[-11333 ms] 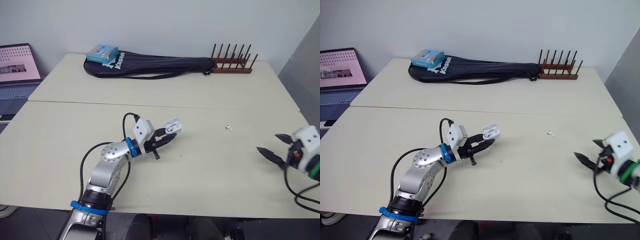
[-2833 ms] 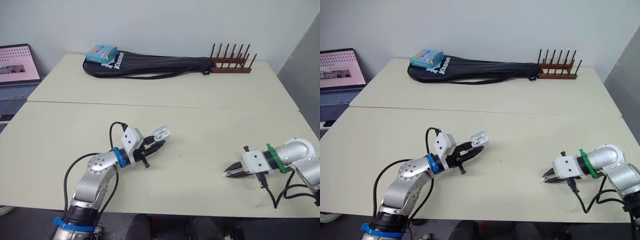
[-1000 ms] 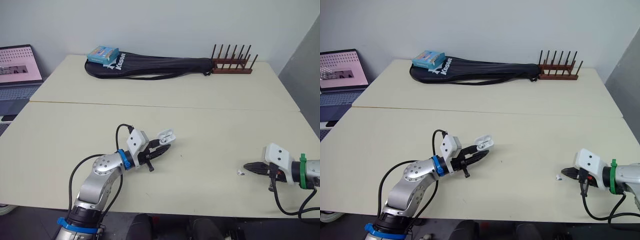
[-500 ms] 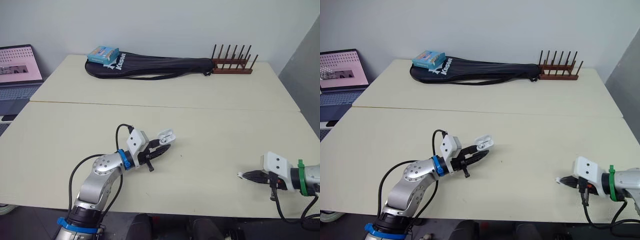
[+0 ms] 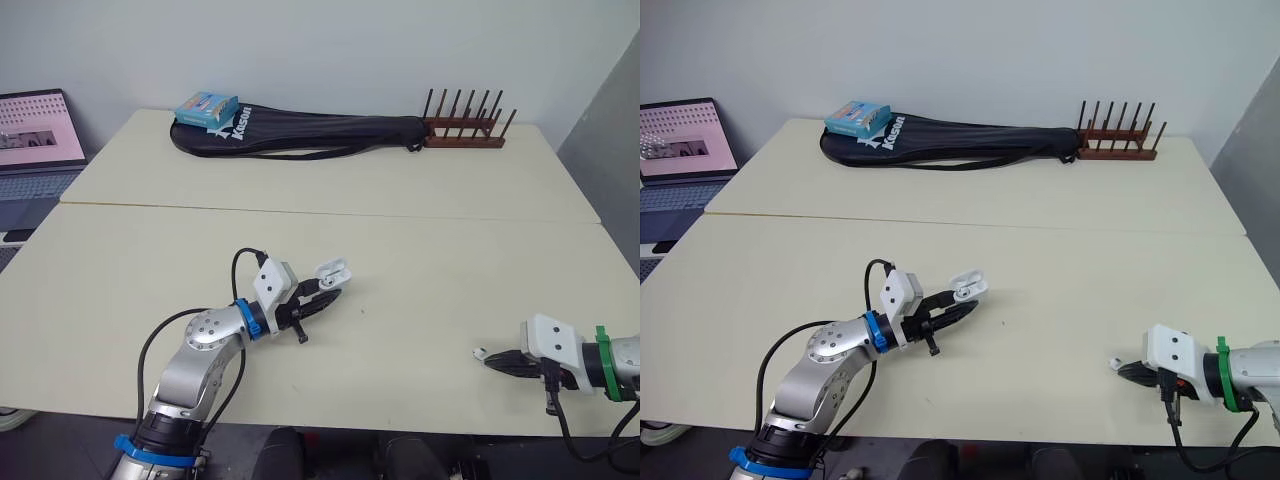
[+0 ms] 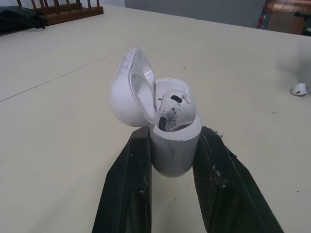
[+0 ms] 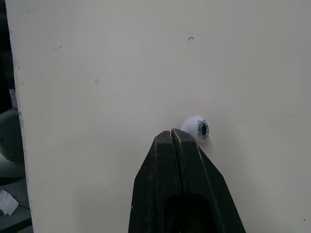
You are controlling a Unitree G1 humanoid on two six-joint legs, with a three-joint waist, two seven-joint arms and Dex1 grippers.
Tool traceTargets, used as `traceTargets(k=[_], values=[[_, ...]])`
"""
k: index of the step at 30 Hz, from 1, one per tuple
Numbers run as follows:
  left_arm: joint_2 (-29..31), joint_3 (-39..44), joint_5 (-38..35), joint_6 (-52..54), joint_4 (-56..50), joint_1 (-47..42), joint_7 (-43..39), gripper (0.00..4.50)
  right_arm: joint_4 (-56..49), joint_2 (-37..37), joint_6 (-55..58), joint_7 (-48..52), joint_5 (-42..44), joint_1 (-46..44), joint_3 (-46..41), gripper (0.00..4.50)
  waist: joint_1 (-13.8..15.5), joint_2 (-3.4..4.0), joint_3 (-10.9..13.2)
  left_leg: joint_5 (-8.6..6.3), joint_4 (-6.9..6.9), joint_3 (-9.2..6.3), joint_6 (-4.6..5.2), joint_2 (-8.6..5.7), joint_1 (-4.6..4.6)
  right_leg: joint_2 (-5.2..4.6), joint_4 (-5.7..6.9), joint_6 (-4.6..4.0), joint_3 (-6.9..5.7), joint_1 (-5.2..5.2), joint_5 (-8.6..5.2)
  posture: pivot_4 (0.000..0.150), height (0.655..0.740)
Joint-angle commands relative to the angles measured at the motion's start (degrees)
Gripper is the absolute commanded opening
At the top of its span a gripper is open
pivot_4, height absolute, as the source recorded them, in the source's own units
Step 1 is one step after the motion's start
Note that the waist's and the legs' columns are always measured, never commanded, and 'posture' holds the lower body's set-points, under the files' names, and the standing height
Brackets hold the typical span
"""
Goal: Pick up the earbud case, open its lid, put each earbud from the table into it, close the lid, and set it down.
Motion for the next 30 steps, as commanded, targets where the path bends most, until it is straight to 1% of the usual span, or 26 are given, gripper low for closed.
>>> traceTargets(k=[1,4,9,17,30], values=[[-0.2,0.4,-0.5,-1.2,-1.0,-0.5,0.1,0.79,-2.6,-0.1,2.1,0.3,3.8,-0.3,-4.0,0.0,0.0,0.0,0.0,0.0,0.0,0.0,0.0,0.0,0.0,0.0,0.0,0.0,0.0,0.0,0.0,0.15,0.6787],[-0.2,0.4,-0.5,-1.2,-0.8,-0.7,0.1,0.79,-2.1,1.0,3.5,-1.6,4.7,-2.7,-4.6,0.0,-0.1,0.0,0.0,0.0,0.01,0.01,0.0,0.02,0.02,0.01,0.0,0.0,0.01,0.01,0.0,0.15,0.6787],[-0.5,0.2,-0.4,-1.2,-0.9,-0.8,0.2,0.79,0.8,1.8,1.7,-4.8,0.8,-6.0,-1.7,0.0,0.0,0.0,0.0,0.0,0.0,0.0,0.0,0.0,0.01,0.0,-0.01,0.0,0.0,0.01,0.0,0.15,0.6787],[-0.4,0.4,-0.4,-1.1,-1.2,-0.5,0.3,0.79,1.9,1.5,-0.3,-4.1,-1.3,-5.1,1.2,0.0,0.0,0.0,0.0,0.0,0.0,0.0,0.0,0.0,0.01,0.0,-0.02,-0.03,0.0,0.01,0.02,0.15,0.6787],[-0.2,0.4,-0.4,-1.1,-1.2,-0.6,0.1,0.79,-1.0,0.6,0.9,-2.0,0.2,-1.7,0.4,0.0,0.0,-0.01,0.0,0.0,0.0,-0.01,0.0,0.0,0.01,0.0,-0.02,-0.02,-0.01,0.04,0.01,0.15,0.6787]])
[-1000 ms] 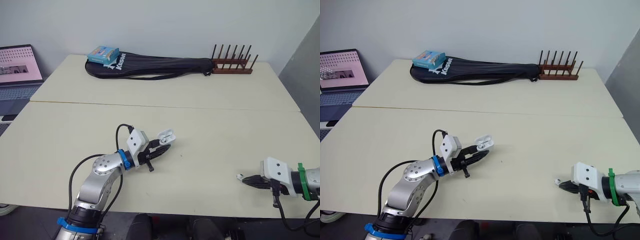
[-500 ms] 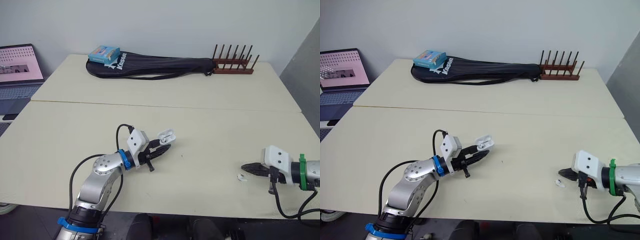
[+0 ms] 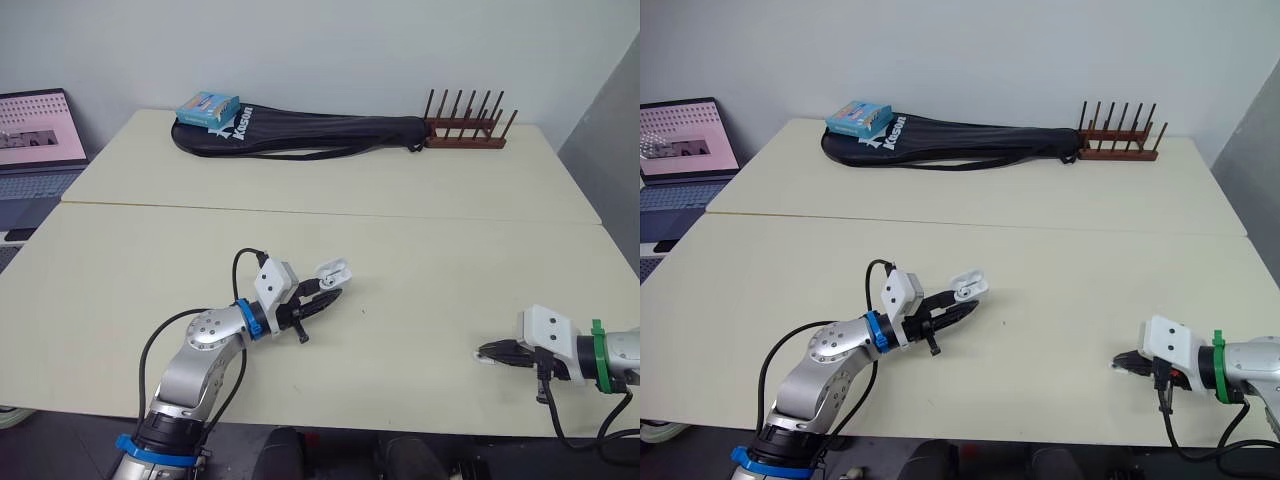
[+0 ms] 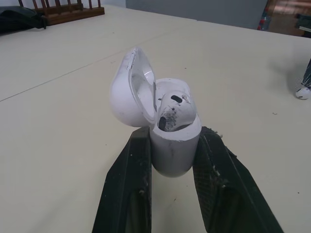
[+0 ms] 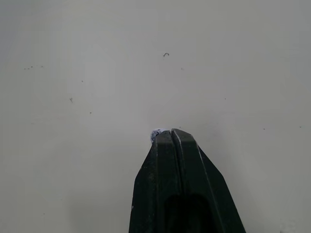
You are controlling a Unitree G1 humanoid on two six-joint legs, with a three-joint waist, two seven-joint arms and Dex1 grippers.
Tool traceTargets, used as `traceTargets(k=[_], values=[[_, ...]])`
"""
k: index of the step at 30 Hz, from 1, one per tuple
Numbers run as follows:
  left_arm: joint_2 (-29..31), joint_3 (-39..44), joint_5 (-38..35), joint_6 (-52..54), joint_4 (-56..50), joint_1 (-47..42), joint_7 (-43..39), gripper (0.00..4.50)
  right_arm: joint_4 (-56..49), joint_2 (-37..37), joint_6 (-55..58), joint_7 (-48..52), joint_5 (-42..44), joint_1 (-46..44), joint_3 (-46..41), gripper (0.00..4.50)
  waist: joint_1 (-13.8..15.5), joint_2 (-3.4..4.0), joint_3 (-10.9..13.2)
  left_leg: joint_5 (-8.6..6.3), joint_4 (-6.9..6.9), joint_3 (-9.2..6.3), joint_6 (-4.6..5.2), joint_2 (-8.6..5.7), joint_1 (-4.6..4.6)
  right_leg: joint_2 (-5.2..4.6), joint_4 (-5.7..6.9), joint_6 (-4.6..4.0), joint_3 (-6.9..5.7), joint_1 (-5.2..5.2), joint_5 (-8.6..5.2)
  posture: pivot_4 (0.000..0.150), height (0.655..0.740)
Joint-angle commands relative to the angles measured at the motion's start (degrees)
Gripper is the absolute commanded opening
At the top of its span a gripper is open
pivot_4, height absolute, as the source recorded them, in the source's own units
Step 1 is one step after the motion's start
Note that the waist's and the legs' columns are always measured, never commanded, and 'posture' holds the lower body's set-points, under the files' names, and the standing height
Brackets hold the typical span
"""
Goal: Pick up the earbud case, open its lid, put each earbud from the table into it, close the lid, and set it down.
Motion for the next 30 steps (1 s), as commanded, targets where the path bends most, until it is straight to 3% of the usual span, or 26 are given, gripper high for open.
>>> traceTargets(k=[1,13,16,22,30], values=[[0.2,0.5,-0.4,-1.1,-1.4,-0.5,0.1,0.79,-1.5,-1.0,0.4,1.1,0.9,1.1,-1.2,0.0,0.0,0.0,0.0,0.0,0.0,0.0,0.0,0.0,0.0,0.0,0.0,0.0,0.0,0.0,0.0,0.15,0.6787],[0.2,0.5,-0.5,-1.3,-1.5,0.0,0.0,0.79,-5.9,-3.1,5.5,4.9,7.4,4.8,-10.2,0.0,0.0,-0.02,0.0,0.0,-0.01,-0.01,0.0,0.0,-0.01,0.0,-0.01,0.0,0.0,0.0,0.0,0.15,0.6787],[0.2,0.4,-0.5,-1.2,-1.7,0.1,0.0,0.79,-7.0,-3.2,7.3,4.0,7.1,5.2,-11.2,0.62,0.0,-0.02,0.0,0.0,0.0,0.01,0.0,0.0,0.01,0.0,0.0,0.03,0.01,0.01,-0.02,0.15,0.6787],[0.0,0.3,-0.5,-1.1,-2.1,0.4,0.2,0.79,-10.8,-1.1,11.6,-2.0,5.2,6.1,-8.6,2.79,0.0,-0.02,0.0,0.0,-0.01,0.0,0.0,0.0,-0.01,0.0,-0.01,0.04,0.01,0.0,-0.02,0.15,0.6787],[-0.1,0.1,-0.5,-0.8,-2.4,0.8,0.4,0.79,-11.4,3.8,12.2,-9.9,0.7,6.4,-2.6,2.84,0.0,-0.03,0.0,0.0,0.0,0.02,0.0,0.0,0.01,0.0,-0.01,0.2,0.03,0.0,-0.12,0.15,0.6787]])
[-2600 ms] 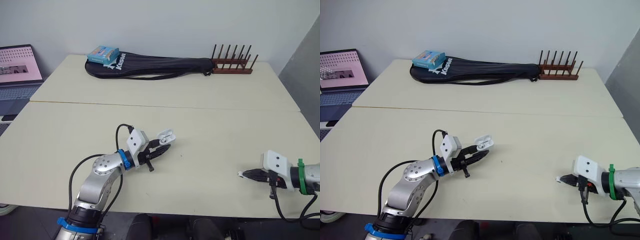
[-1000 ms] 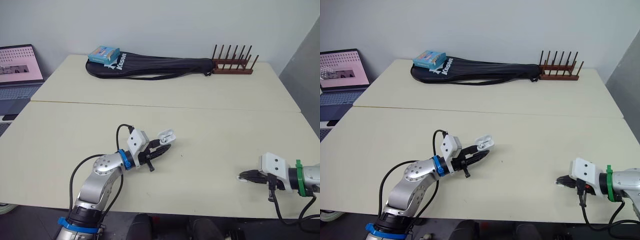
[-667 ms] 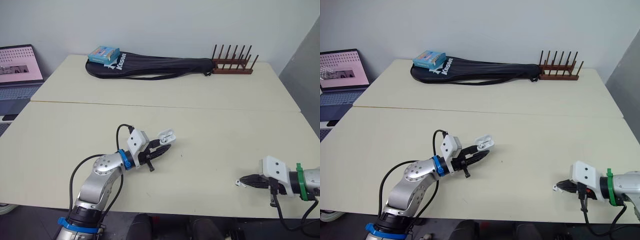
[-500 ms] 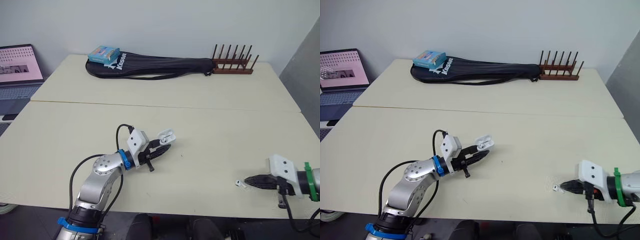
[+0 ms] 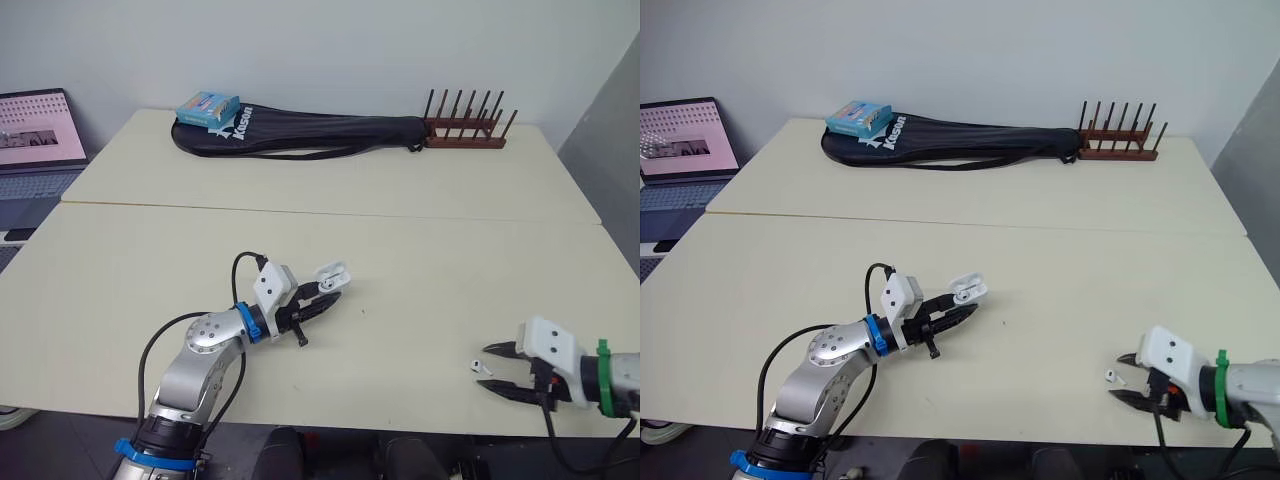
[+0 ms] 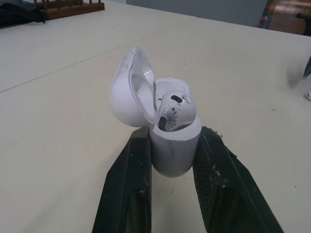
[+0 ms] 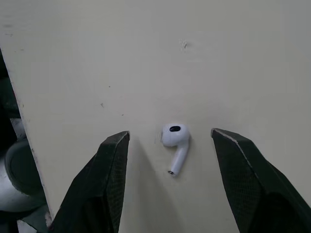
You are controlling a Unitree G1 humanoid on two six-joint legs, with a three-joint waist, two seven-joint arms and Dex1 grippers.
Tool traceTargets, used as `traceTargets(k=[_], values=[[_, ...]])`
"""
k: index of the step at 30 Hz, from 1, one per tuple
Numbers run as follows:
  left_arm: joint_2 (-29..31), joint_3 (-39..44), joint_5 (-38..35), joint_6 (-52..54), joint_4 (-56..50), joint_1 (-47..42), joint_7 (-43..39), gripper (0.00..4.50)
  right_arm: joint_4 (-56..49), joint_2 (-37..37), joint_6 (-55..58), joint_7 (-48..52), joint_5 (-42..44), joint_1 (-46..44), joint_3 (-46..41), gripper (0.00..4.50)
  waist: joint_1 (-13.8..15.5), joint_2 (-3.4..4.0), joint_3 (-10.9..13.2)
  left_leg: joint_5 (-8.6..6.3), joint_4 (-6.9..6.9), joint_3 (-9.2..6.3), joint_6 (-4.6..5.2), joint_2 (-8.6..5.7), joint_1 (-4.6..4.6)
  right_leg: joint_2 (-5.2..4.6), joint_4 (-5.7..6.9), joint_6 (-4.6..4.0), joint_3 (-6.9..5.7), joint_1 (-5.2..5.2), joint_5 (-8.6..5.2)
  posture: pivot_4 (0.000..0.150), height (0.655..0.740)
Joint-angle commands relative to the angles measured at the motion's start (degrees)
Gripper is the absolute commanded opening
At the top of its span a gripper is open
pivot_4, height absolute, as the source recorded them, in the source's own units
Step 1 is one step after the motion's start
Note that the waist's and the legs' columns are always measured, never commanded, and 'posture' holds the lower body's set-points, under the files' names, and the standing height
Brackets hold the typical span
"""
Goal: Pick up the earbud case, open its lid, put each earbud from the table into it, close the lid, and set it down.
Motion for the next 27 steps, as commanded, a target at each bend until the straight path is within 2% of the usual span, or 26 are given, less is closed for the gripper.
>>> traceTargets(k=[1,7,10,15,22,27], values=[[-0.1,0.1,-0.5,-0.7,-2.4,-0.3,0.4,0.79,-0.3,1.1,-0.6,-2.6,-1.4,-1.8,0.9,2.84,0.0,0.0,0.0,0.0,0.0,0.0,0.0,0.0,0.0,0.0,0.0,0.0,0.0,0.0,0.0,0.15,0.6787],[0.1,0.2,-0.5,-0.6,-2.4,-0.3,0.4,0.79,1.8,2.1,-1.6,-3.7,-3.2,-2.2,3.7,2.84,0.0,0.0,0.0,0.0,-0.01,-0.01,0.0,0.0,-0.03,0.0,-0.01,-0.03,-0.02,-0.01,0.02,0.15,0.6787],[0.2,0.3,-0.5,-0.5,-2.5,-0.1,0.5,0.79,3.0,1.6,-2.9,-3.5,-4.1,-1.6,4.4,2.23,0.0,-0.04,0.0,0.0,-0.01,-0.01,0.0,0.01,-0.01,0.0,-0.01,-0.09,-0.02,0.0,0.05,0.15,0.6787],[0.2,0.3,-0.5,-0.6,-2.5,0.0,0.6,0.79,4.8,1.0,-6.1,-3.0,-5.3,-1.5,5.2,0.47,0.0,-0.09,-0.1,0.0,0.02,0.02,0.0,0.01,0.03,0.01,-0.01,0.01,0.01,0.03,0.0,0.15,0.6787],[0.2,0.1,-0.7,-0.3,-3.3,0.4,0.9,0.79,10.8,-4.3,-17.2,4.2,-6.3,-2.4,3.5,0.38,0.0,-0.11,-0.1,0.0,0.02,0.01,0.0,-0.03,0.02,-0.02,-0.02,0.01,0.0,0.04,0.0,0.15,0.6787],[0.0,-0.2,-0.7,-0.2,-3.5,0.7,1.1,0.79,22.4,-11.2,-30.5,14.8,-6.5,-7.9,4.1,0.38,0.0,-0.12,-0.1,0.0,0.01,0.02,0.01,-0.04,0.02,-0.03,-0.02,-0.01,0.0,0.03,0.0,0.15,0.6787]])
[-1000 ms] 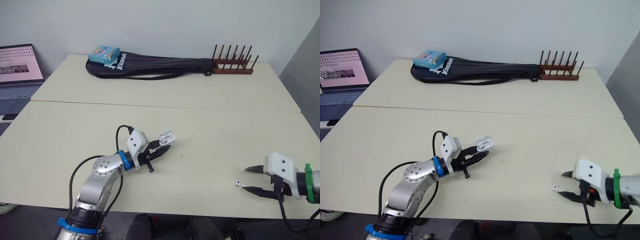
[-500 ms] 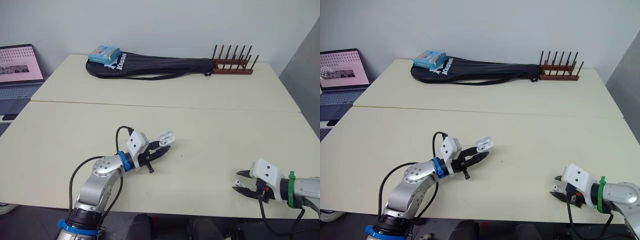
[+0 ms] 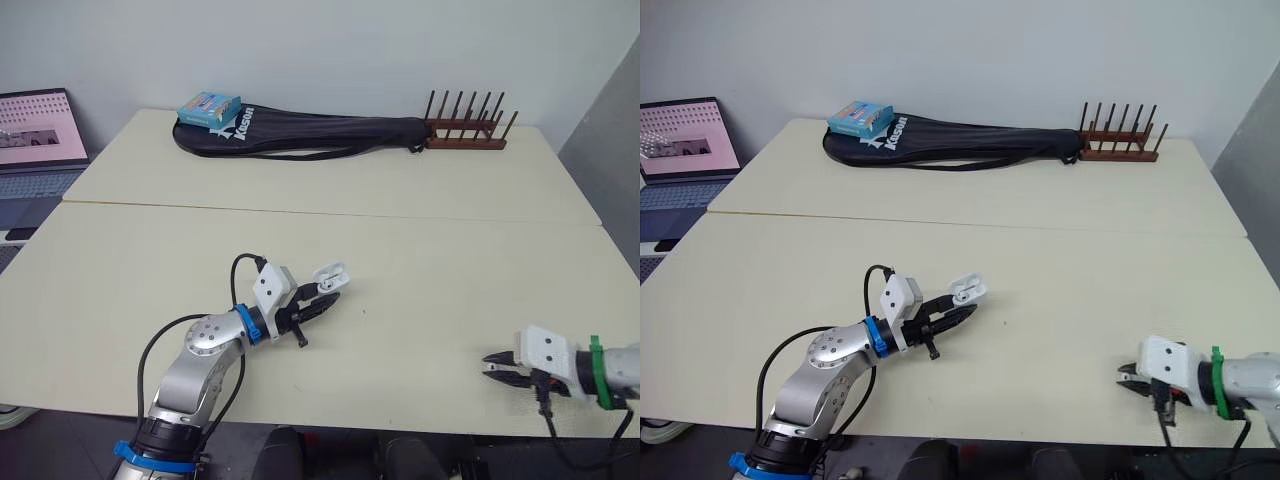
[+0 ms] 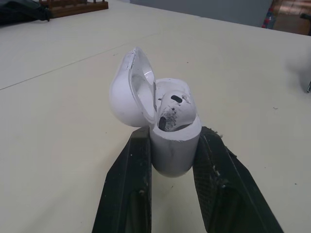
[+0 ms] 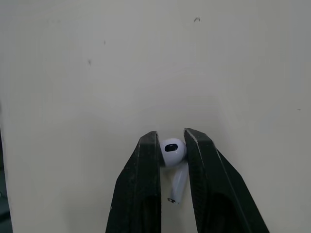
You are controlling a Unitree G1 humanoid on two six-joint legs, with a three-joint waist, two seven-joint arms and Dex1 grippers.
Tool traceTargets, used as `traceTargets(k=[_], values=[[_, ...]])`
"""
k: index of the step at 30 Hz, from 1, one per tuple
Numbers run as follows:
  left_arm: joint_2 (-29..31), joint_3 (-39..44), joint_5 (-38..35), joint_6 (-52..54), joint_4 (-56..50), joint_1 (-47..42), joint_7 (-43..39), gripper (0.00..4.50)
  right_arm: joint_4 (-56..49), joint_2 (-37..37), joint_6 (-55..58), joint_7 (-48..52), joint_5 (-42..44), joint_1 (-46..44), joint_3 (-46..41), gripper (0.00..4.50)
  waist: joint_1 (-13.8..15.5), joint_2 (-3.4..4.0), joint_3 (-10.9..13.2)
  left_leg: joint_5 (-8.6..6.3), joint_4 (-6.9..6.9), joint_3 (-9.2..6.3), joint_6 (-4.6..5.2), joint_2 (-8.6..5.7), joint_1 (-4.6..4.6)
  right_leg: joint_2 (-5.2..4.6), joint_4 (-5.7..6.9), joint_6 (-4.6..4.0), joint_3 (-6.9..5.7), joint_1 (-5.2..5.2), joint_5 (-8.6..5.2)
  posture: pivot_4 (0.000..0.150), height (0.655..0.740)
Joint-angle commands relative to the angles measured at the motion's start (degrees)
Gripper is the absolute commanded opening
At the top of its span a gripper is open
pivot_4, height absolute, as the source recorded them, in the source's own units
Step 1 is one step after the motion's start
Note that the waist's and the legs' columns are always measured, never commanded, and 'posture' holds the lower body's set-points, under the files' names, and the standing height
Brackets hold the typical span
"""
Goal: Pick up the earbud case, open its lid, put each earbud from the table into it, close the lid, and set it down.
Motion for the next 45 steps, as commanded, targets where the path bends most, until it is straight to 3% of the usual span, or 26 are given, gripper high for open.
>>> traceTargets(k=[1,10,21,27,30,37,42,45], values=[[-0.1,-0.1,-0.8,-0.4,-3.2,0.1,0.2,0.79,7.4,-3.8,-7.4,7.7,0.3,-4.7,0.1,0.38,0.0,0.0,0.0,0.0,0.0,0.01,0.0,0.01,0.0,0.0,0.0,-0.05,0.0,0.0,0.03,0.15,0.6787],[0.0,0.0,-0.9,0.3,-5.2,1.6,0.8,0.79,20.9,-6.3,-19.2,20.9,0.8,-13.3,5.1,0.38,-0.1,0.03,0.0,0.0,0.0,0.01,0.0,0.05,0.02,0.01,0.01,-0.23,-0.01,-0.01,0.13,0.15,0.6787],[0.3,0.0,-0.9,0.8,-5.9,2.1,1.1,0.79,21.8,-4.5,-18.6,20.8,0.2,-14.5,8.2,0.38,0.0,0.04,0.0,0.0,0.01,0.01,0.0,0.04,0.04,0.0,0.04,-0.24,0.0,0.0,0.13,0.15,0.6787],[0.4,-0.1,-1.1,1.2,-6.7,2.7,1.1,0.79,22.1,-3.0,-21.3,18.6,-0.5,-14.8,8.3,2.41,-0.1,0.04,0.0,0.0,0.01,0.01,0.0,0.07,0.1,0.02,0.04,-0.24,0.0,0.05,0.14,0.15,0.6787],[0.5,-0.1,-1.1,1.3,-6.9,3.1,1.0,0.79,20.7,-2.5,-21.4,17.8,1.7,-15.0,6.4,2.44,-0.2,0.04,0.0,0.0,0.01,0.02,0.0,0.08,0.11,0.02,0.04,-0.24,0.01,0.05,0.14,0.15,0.6787],[0.5,-0.1,-1.4,1.3,-6.4,3.1,0.8,0.79,10.2,-6.5,-11.7,16.1,5.1,-11.9,0.0,2.44,0.0,0.13,0.0,0.0,0.01,0.0,-0.01,0.05,0.07,0.01,0.06,-0.24,-0.01,0.04,0.14,0.15,0.6787],[-0.1,-0.9,-1.3,1.3,-6.2,3.1,0.9,0.79,-1.9,-13.5,3.7,10.6,-5.5,-5.3,-3.0,2.44,0.1,0.16,0.0,0.0,0.0,-0.01,-0.01,0.05,0.06,-0.01,0.05,-0.23,-0.01,0.03,0.13,0.15,0.6787],[-0.2,-1.0,-1.3,1.4,-6.4,3.2,1.1,0.79,-8.3,-15.1,12.8,10.0,-6.5,-2.9,-4.0,2.44,0.1,0.16,0.0,0.0,0.0,-0.01,-0.01,0.07,0.06,0.0,0.05,-0.23,-0.01,0.02,0.13,0.15,0.6787]])
